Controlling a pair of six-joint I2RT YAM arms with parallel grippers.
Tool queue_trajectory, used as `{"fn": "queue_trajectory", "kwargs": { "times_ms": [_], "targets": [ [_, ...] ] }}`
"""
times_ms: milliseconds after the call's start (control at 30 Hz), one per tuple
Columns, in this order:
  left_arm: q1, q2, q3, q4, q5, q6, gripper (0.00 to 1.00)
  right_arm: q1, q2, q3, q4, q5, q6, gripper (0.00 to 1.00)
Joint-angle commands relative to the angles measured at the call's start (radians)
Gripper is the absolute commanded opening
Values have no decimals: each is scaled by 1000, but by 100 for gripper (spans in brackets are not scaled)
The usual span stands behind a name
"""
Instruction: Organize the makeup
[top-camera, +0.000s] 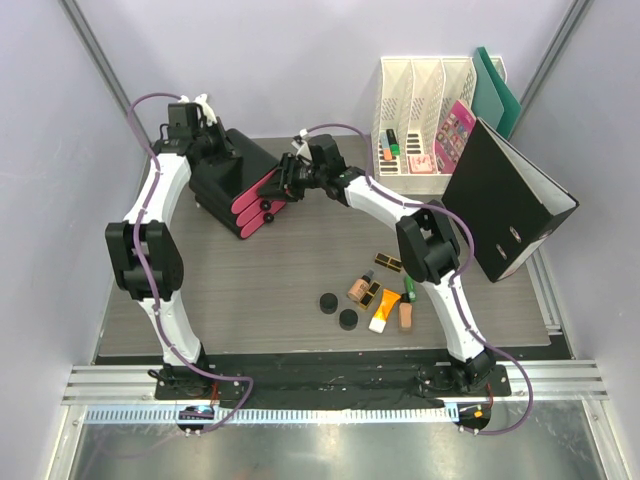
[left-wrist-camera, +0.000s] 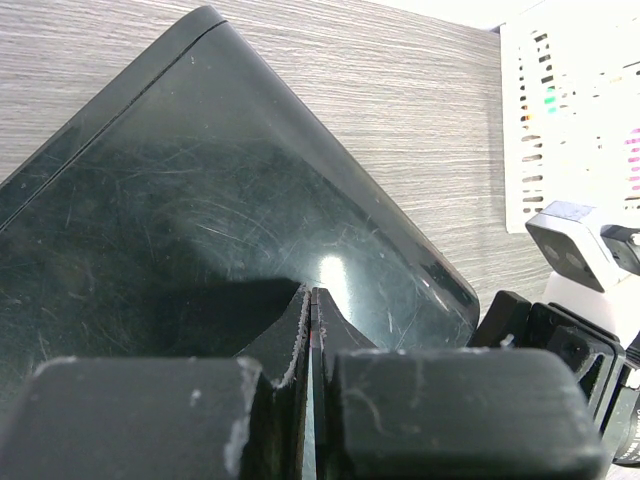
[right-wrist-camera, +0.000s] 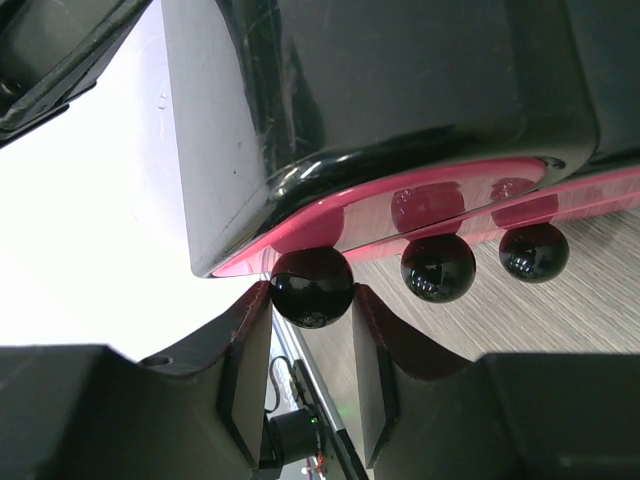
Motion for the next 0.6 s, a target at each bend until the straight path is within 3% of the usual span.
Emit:
{"fn": "queue_trajectory", "kwargs": {
  "times_ms": [0,133,567],
  "targets": [
    [2,58,12,-159,-23,16,0,10,23,29,-26,46,-10,7],
    [2,82,35,-199,-69,13,0,10,-16,-4,-47,55,-39,1],
    [7,88,9,-214,-144,-92,0,9,-205,-243,-156,93,-175,1]
  ]
}}
